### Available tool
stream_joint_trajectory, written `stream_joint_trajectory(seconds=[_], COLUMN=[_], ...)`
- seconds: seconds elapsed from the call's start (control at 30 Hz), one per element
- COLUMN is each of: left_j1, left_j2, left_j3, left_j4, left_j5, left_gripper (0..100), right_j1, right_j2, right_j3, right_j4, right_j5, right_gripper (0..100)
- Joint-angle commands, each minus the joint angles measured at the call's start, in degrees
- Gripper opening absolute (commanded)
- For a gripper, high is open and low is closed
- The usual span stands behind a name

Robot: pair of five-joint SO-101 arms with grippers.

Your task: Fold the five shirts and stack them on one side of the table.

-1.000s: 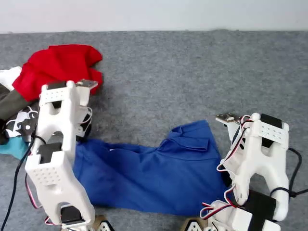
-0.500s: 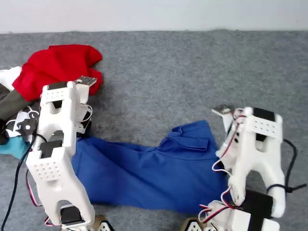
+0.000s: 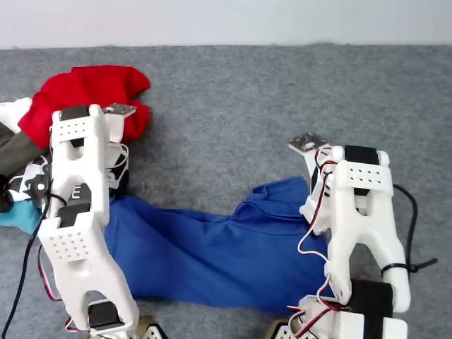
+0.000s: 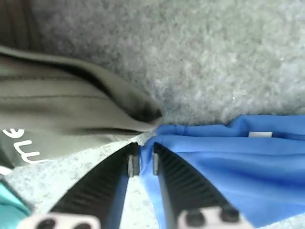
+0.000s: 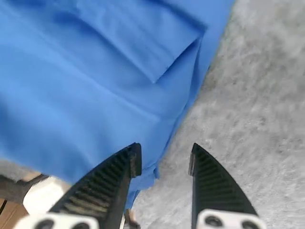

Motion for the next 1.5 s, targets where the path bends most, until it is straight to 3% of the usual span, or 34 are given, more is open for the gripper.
stream_joint_trajectory(seconds=[0.0,0.37,0.63,0.97,1.17,1.47], left_j1=[-0.44,0.09,6.86,8.18,8.09,8.09], left_j2=[-1.41,-15.12,-22.59,-23.03,-23.03,-23.03], left_j3=[-2.33,2.42,27.82,52.62,56.40,56.04], left_j4=[1.14,1.76,1.41,-15.65,-20.31,-20.40], left_j5=[-0.35,-0.35,-5.19,-8.88,-9.14,-11.25], left_gripper=[7,8,8,7,7,7], right_j1=[-0.66,-0.75,-0.40,-0.31,2.42,10.42], right_j2=[-1.63,-1.27,-1.27,-1.27,-1.27,5.67], right_j3=[-0.18,6.95,13.89,17.58,17.58,17.23], right_j4=[-3.65,-8.57,-22.11,-32.57,-33.80,-40.92], right_j5=[-0.53,-0.53,-0.44,-0.35,-0.09,0.00], right_gripper=[17.3,17.3,17.3,17.3,17.3,17.3])
